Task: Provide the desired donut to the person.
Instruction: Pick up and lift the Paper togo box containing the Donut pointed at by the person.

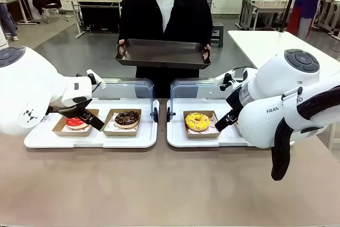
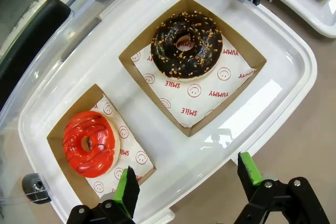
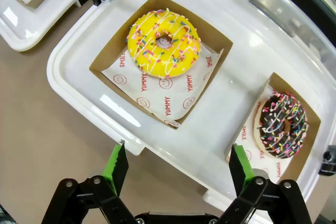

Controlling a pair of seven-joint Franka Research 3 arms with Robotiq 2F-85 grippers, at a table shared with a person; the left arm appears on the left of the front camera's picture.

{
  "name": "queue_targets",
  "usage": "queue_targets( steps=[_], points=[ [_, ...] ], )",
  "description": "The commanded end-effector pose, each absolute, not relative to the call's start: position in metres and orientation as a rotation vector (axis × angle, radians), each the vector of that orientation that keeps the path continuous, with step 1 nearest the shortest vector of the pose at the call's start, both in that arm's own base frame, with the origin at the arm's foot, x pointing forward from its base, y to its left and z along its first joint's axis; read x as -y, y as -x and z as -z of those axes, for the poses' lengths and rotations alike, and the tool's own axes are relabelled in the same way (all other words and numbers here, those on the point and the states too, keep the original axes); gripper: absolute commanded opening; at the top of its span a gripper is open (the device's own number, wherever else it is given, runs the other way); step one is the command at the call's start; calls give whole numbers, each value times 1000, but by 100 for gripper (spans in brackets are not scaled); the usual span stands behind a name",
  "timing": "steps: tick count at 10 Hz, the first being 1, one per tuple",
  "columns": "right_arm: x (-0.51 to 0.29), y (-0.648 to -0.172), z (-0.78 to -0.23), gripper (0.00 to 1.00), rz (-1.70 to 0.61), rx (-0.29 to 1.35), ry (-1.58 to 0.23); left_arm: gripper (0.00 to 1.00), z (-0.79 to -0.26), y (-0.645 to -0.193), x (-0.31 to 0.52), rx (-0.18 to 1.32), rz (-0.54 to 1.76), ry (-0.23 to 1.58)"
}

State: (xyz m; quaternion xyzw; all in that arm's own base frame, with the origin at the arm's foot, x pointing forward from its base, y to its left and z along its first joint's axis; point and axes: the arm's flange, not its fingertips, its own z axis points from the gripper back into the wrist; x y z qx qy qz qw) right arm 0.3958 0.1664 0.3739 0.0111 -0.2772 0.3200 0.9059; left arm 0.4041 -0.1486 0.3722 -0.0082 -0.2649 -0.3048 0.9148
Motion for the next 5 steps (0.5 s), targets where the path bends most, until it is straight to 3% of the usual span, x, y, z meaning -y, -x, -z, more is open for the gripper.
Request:
queue_targets(
  steps=[1, 2, 5],
  points=[
    [-167, -396, -374, 100, -661, 573, -23, 100, -372, -404, 149, 545, 627, 17],
    [-166, -396, -374, 100, -661, 572, -23, 100, -372, -404, 149, 545, 627, 17],
    [-130, -367, -455, 100, -739, 649, -9, 100, -449, -390, 107, 553, 701, 22]
  ],
)
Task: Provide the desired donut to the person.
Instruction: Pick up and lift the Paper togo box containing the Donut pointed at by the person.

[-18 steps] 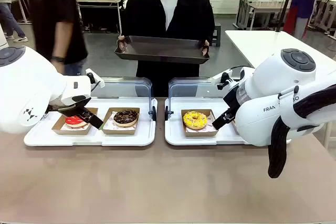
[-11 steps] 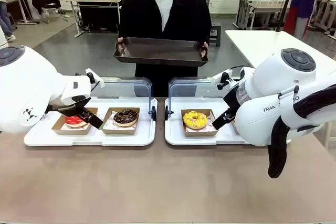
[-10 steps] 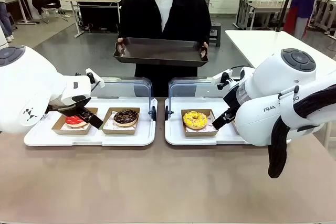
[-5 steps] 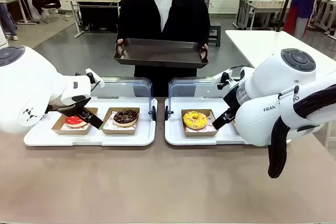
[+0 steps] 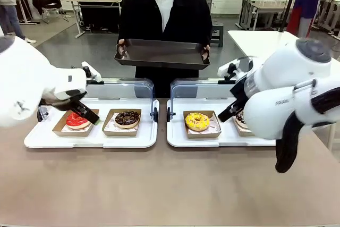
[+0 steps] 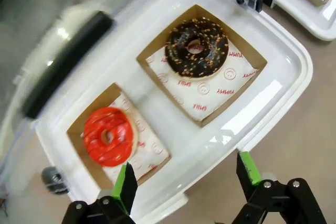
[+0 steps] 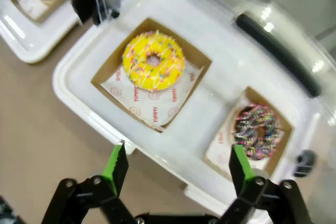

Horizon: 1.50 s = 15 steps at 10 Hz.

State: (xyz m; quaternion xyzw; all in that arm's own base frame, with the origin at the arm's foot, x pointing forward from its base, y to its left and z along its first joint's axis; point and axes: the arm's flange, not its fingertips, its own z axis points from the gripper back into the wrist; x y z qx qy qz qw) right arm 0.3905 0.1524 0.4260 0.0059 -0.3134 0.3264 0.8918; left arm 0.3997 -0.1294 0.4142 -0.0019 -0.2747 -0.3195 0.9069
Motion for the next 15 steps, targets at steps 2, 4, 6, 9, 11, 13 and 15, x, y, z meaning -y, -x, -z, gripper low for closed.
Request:
queue_targets(
  steps=[2, 4, 6, 9, 11, 13, 15],
  points=[
    [-112, -342, -511, 100, -734, 619, 71, 100, -509, -380, 88, 519, 732, 19],
    [-95, -316, -557, 100, -754, 597, 76, 100, -553, -370, 73, 532, 741, 35],
    [-80, -297, -587, 100, -752, 594, 64, 100, -593, -358, 62, 564, 728, -5],
    [-81, -290, -593, 100, -728, 603, 58, 100, -602, -354, 62, 573, 711, 13],
    [-81, -290, -593, 100, -728, 603, 58, 100, -602, -354, 62, 573, 711, 13],
    [-62, -297, -603, 100, -822, 685, -168, 100, -609, -367, 44, 599, 800, 203],
    [-18, -311, -616, 100, -934, 788, -474, 100, -619, -382, 12, 653, 928, 435]
  ],
)
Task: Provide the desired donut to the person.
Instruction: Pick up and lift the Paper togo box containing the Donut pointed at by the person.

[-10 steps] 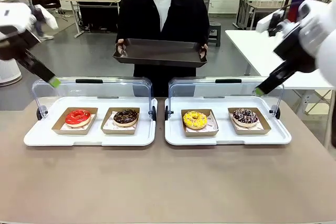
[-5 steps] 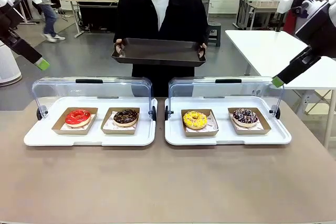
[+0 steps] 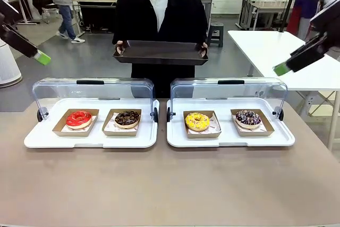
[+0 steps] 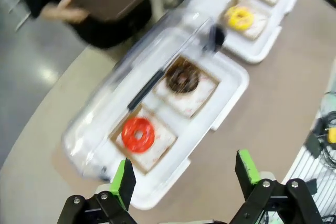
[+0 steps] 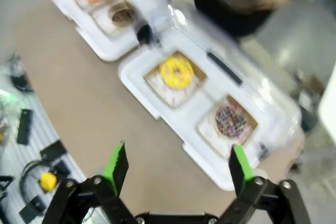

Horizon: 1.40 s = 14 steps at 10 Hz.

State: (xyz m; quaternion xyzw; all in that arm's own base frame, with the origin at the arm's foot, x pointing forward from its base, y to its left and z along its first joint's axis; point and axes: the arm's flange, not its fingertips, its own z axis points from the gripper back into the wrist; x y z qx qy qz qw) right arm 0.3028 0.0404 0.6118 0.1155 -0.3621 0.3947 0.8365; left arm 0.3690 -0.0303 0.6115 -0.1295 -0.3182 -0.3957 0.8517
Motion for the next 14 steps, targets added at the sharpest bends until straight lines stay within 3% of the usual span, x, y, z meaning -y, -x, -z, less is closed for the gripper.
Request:
queue_targets(
  steps=[1, 5, 14],
  points=[
    [8, -325, -617, 100, -917, 817, -587, 100, -620, -391, -3, 669, 982, 494],
    [76, -359, -611, 100, -1001, 943, -976, 100, -625, -417, -51, 777, 1092, 724],
    [105, -356, -617, 100, -984, 911, -959, 100, -633, -404, -89, 878, 1055, 807]
  ],
)
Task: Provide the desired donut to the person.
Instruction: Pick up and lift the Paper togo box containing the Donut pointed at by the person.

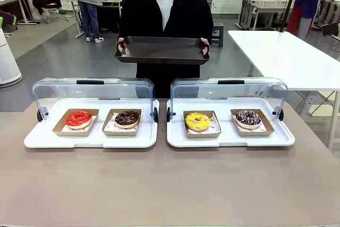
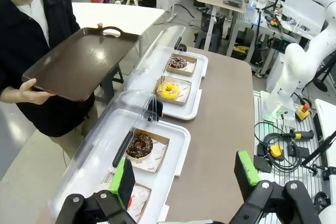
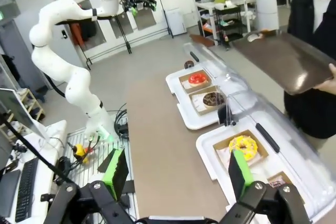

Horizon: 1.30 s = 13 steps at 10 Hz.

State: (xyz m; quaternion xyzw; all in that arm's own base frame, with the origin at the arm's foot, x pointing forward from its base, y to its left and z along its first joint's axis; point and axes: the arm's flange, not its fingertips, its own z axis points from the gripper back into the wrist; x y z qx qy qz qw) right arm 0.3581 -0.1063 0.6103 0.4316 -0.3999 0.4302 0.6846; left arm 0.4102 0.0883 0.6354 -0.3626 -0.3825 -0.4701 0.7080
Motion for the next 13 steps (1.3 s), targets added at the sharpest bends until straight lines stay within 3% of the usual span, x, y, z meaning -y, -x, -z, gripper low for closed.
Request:
queue_targets(
  steps=[1, 5, 13],
  points=[
    [105, -356, -616, 100, -981, 902, -955, 100, -633, -402, -92, 881, 1055, 809],
    [104, -358, -613, 100, -973, 884, -967, 100, -631, -401, -87, 800, 1039, 812],
    [105, -351, -613, 100, -954, 869, -945, 100, -635, -403, -95, 838, 1037, 809]
  ],
)
